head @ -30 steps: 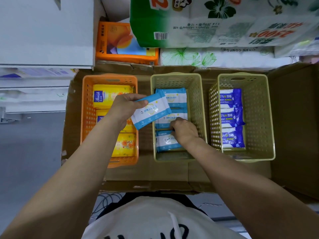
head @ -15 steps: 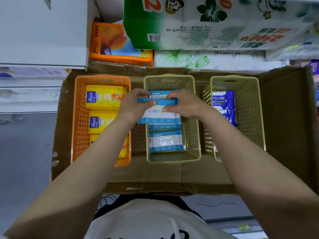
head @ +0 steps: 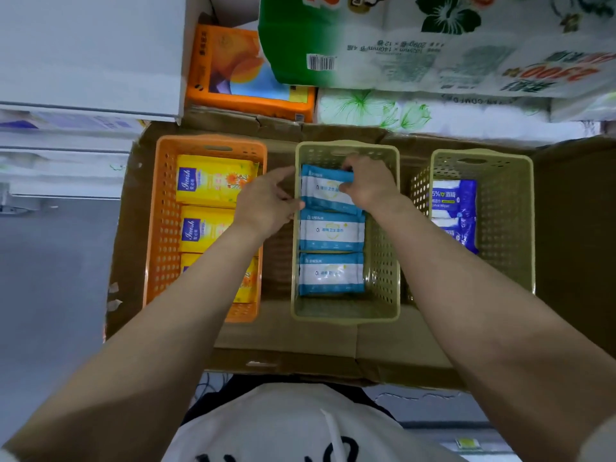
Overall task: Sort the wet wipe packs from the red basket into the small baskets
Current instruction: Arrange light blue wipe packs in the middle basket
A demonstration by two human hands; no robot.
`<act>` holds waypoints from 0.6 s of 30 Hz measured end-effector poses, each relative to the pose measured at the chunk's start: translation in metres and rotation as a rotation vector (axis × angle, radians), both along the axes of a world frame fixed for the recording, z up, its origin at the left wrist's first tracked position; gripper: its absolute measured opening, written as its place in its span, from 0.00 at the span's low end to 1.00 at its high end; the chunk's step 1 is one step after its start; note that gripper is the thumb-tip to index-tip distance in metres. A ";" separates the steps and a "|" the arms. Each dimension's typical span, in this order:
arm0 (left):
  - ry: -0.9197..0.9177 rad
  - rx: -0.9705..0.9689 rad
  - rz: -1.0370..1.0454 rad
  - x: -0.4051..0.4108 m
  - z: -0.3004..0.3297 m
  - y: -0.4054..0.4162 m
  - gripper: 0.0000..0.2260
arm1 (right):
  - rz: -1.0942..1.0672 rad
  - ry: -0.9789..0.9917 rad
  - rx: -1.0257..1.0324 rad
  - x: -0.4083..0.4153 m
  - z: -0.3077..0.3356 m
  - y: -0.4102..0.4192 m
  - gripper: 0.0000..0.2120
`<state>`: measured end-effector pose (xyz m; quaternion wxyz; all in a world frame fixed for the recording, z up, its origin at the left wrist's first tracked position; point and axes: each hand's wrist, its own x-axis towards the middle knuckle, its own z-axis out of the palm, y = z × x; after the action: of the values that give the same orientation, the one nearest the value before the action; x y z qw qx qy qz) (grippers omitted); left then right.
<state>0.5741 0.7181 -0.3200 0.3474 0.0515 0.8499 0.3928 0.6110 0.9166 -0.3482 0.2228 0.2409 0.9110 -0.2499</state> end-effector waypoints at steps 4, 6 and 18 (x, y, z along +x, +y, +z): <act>-0.049 0.035 0.011 -0.003 -0.002 -0.001 0.30 | 0.051 -0.017 0.176 0.003 -0.014 -0.002 0.16; -0.070 0.049 0.022 -0.004 -0.003 0.000 0.30 | 0.056 0.062 0.271 0.009 -0.019 -0.007 0.17; -0.119 0.049 0.022 -0.006 -0.004 0.007 0.30 | 0.023 0.122 0.162 0.025 -0.034 -0.009 0.25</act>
<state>0.5679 0.7253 -0.3240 0.3915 0.0273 0.8185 0.4195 0.6363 0.9080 -0.3819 0.1495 0.2321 0.9427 -0.1871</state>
